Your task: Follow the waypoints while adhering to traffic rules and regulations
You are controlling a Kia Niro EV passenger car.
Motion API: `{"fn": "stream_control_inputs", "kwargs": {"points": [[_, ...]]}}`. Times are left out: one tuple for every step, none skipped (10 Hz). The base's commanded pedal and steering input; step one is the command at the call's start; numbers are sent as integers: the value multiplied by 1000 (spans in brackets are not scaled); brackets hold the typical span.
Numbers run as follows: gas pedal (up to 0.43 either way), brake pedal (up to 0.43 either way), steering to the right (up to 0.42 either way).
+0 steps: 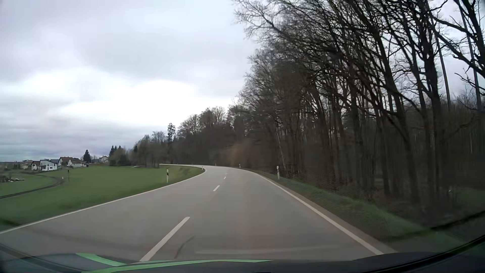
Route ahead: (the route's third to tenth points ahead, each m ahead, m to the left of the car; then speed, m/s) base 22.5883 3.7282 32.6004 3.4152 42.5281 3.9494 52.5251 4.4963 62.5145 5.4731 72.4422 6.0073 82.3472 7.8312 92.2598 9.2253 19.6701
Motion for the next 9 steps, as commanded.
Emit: {"fn": "stream_control_inputs", "kwargs": {"points": [[260, 0, 3], [260, 0, 3], [260, 0, 2], [260, 0, 1], [260, 0, 1], [260, 0, 0], [260, 0, 0], [260, 0, 0], [260, 0, -1]]}}
